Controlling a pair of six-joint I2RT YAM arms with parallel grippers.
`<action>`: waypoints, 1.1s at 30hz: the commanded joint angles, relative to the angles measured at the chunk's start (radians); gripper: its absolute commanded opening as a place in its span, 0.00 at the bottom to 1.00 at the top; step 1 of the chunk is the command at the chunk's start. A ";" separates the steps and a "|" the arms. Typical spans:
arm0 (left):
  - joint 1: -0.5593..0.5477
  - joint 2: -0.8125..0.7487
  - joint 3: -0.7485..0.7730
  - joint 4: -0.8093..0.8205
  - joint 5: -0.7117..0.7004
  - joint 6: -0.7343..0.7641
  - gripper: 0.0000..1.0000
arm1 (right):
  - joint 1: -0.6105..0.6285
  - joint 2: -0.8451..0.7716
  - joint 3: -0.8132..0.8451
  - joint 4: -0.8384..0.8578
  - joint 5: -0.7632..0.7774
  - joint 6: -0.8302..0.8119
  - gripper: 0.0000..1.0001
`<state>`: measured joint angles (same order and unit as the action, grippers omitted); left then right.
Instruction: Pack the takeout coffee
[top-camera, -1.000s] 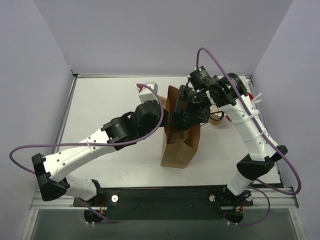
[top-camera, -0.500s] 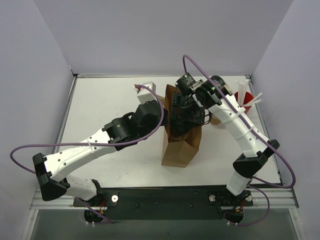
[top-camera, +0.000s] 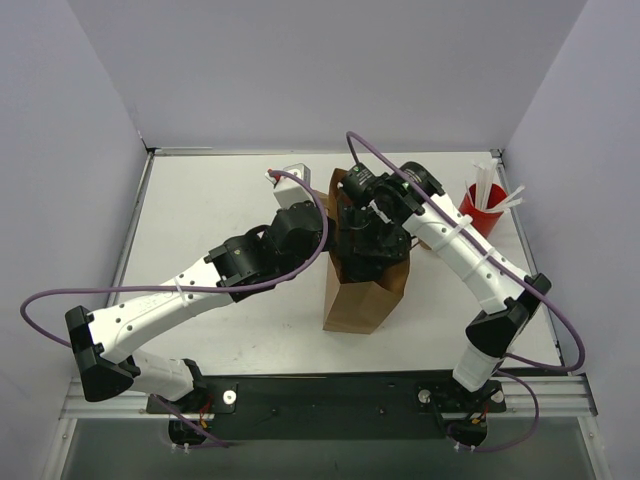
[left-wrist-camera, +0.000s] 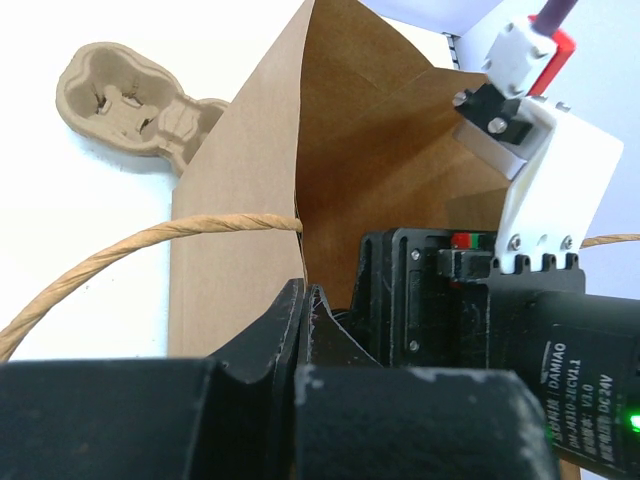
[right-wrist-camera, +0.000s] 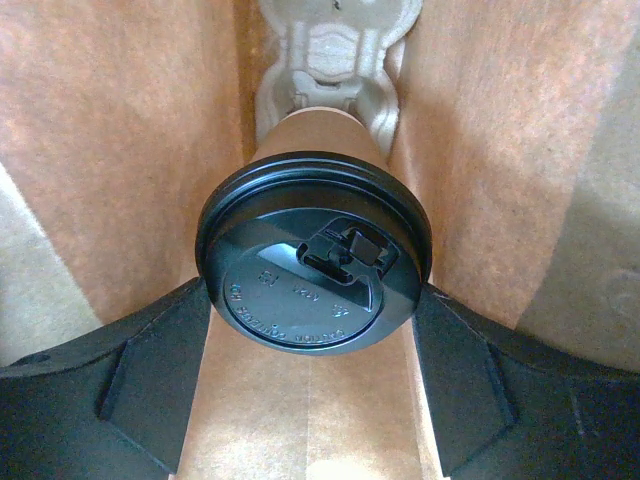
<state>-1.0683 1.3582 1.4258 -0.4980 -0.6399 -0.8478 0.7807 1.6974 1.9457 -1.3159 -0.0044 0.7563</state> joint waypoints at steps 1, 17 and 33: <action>-0.005 -0.016 0.036 0.041 -0.034 -0.005 0.00 | 0.006 -0.032 -0.037 -0.120 0.012 -0.020 0.42; -0.004 -0.019 0.035 0.033 -0.020 0.010 0.00 | -0.015 0.010 -0.109 -0.031 -0.034 -0.017 0.41; -0.002 -0.041 0.012 0.032 -0.017 0.016 0.00 | -0.052 0.035 -0.191 0.049 -0.074 -0.012 0.41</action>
<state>-1.0683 1.3582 1.4254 -0.5045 -0.6353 -0.8337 0.7334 1.7142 1.7782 -1.2503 -0.0757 0.7387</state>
